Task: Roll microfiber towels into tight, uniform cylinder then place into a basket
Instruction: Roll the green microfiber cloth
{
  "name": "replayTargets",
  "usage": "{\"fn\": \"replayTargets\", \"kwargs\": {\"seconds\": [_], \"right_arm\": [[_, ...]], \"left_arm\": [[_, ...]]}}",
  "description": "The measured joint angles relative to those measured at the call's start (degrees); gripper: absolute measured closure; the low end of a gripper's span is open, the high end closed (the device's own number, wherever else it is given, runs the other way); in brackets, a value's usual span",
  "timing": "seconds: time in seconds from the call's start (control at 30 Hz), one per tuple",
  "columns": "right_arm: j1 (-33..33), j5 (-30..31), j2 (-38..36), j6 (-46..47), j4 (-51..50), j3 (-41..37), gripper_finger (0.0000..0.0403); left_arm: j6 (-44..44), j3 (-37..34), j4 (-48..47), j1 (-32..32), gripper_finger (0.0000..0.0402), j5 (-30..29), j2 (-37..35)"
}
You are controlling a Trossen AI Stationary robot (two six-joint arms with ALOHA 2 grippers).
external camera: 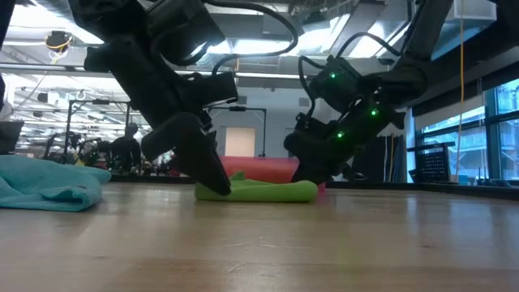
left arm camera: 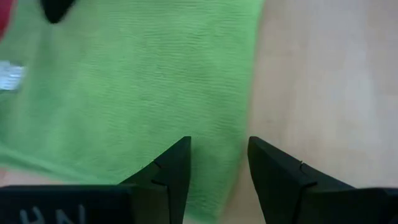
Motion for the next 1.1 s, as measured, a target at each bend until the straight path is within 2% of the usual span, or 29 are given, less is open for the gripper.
{"fn": "replayTargets", "kwargs": {"seconds": [0.13,0.3,0.47,0.67,0.87,1.0,1.1], "right_arm": [[1.2,-2.8,0.0,-1.7,-0.1,0.0,0.0394],[5.5,-5.2,0.0,-3.6,-1.2,0.1,0.0397],[9.9,-5.3,0.1,-4.5,-1.5,0.0,0.0388],[11.3,-5.2,0.1,-4.3,-1.5,0.0,0.0396],[11.3,-5.4,0.2,-3.0,-1.5,-0.1,0.0390],[11.3,-5.4,0.2,-3.0,-1.5,-0.1,0.0389],[11.3,-5.4,0.2,-3.0,-1.5,-0.1,0.0393]], "left_arm": [[-0.3,0.0,0.7,-0.8,0.0254,3.8,-0.4],[0.0,0.1,1.2,-4.8,0.0254,2.0,-3.3],[7.7,0.1,1.3,-10.1,0.0254,1.5,-4.2],[15.2,0.1,1.4,-16.0,0.0252,0.3,-4.2],[18.5,0.0,0.7,-19.1,0.0225,-2.2,-3.5],[20.8,0.0,0.8,-18.9,0.0199,-5.2,-3.5],[23.6,0.0,0.8,-18.5,0.0184,-5.3,-3.4]]}}
